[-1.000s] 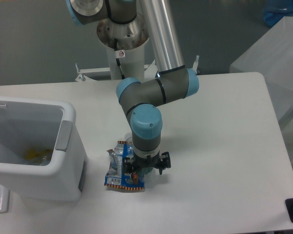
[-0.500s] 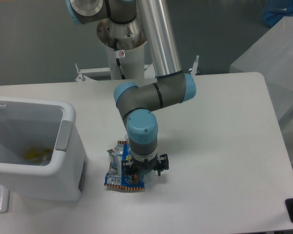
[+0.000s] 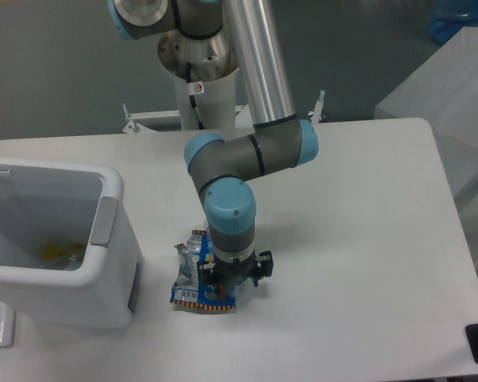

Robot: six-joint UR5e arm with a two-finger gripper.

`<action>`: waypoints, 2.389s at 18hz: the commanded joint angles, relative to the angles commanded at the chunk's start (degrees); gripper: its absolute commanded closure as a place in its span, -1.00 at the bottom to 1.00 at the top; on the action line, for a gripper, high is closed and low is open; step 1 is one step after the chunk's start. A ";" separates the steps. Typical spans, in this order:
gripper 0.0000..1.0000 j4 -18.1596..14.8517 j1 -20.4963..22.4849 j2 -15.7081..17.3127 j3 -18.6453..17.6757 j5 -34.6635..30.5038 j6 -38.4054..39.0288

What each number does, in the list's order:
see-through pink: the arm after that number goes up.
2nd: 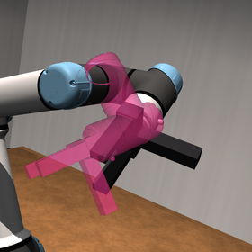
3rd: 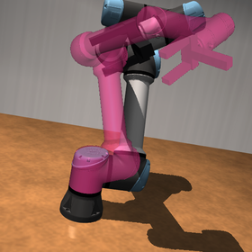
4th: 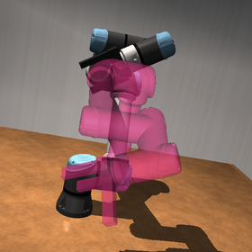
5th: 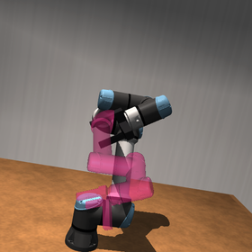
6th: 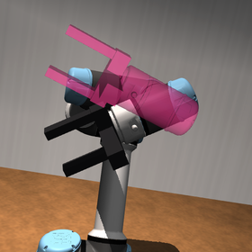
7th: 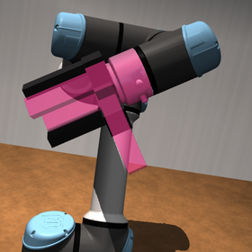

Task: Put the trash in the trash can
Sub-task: 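Position the open gripper around the clear bottle and close on it, then lift the clear bottle up off the table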

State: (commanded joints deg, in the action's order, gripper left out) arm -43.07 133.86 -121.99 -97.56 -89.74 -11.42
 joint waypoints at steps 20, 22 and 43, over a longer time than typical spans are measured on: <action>-0.35 -0.09 0.18 2.19 0.35 0.00 -0.26; -0.35 0.09 0.26 4.12 0.53 0.09 -0.26; -0.26 0.26 7.29 15.64 15.63 19.92 2.36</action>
State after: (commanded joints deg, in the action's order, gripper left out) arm -42.80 141.14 -106.35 -81.92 -69.82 -9.07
